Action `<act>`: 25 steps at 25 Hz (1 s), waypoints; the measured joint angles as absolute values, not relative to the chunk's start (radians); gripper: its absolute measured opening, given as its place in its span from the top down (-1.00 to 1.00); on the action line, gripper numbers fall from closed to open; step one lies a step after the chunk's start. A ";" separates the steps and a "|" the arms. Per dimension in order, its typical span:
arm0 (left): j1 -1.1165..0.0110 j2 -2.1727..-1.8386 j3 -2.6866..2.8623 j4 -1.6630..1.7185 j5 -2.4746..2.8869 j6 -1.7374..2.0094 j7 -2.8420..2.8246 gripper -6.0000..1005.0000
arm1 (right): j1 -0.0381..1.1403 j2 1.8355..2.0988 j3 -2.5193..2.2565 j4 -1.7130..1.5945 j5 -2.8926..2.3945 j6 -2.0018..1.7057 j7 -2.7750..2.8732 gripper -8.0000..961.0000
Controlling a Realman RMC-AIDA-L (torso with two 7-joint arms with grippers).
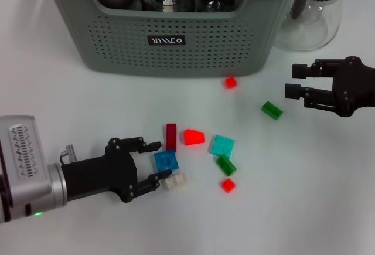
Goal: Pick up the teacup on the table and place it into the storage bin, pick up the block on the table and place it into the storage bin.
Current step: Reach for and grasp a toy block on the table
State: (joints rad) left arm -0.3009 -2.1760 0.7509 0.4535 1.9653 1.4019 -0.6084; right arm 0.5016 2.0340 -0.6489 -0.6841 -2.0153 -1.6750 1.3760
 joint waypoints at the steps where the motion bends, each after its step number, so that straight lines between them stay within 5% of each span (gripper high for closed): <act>1: -0.302 -2.176 0.751 0.449 1.961 1.397 -0.603 -0.05 | 0.502 2.034 -0.649 -0.684 -2.015 -1.675 1.376 -0.10; 25: -0.307 -2.178 0.751 0.407 1.949 1.354 -0.571 -0.04 | 0.497 2.034 -0.649 -0.684 -2.023 -1.681 1.376 -0.10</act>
State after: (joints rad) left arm -0.3068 -2.1782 0.7508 0.4074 1.9493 1.3541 -0.5707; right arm 0.4966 2.0340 -0.6489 -0.6841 -2.0235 -1.6813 1.3760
